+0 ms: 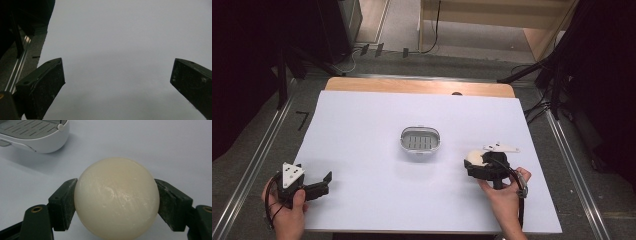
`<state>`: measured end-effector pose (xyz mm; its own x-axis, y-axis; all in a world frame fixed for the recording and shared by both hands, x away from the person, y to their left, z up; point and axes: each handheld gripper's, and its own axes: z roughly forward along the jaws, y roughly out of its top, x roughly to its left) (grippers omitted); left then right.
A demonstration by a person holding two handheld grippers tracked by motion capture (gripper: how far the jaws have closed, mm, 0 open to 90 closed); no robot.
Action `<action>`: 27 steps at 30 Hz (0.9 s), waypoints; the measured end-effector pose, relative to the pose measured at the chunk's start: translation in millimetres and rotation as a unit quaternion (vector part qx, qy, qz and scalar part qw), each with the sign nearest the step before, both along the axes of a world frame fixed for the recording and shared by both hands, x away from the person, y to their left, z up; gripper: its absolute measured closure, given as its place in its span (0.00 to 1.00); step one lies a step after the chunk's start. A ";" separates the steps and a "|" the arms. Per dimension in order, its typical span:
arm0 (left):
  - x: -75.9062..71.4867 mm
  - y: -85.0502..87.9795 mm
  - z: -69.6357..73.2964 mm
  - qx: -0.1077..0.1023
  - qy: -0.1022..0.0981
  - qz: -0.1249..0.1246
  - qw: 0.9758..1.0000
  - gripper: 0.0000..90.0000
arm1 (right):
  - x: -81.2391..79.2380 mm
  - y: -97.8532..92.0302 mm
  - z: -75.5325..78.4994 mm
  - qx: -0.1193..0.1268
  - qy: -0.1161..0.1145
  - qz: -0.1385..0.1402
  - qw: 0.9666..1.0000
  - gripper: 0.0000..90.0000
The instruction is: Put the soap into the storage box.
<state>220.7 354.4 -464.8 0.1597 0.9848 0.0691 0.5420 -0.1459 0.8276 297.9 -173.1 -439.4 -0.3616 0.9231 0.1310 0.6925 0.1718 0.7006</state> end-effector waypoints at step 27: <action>0.0 0.5 0.0 -0.001 -0.001 -0.003 1.000 0.00 | 18.4 46.2 13.3 0.006 0.004 0.030 1.000 0.28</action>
<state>220.6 354.9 -464.8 0.1651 0.9840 0.0674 0.5394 -0.1473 0.8291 316.3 -126.9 -426.1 -0.4153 0.8980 0.1453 0.6870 0.2049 0.6971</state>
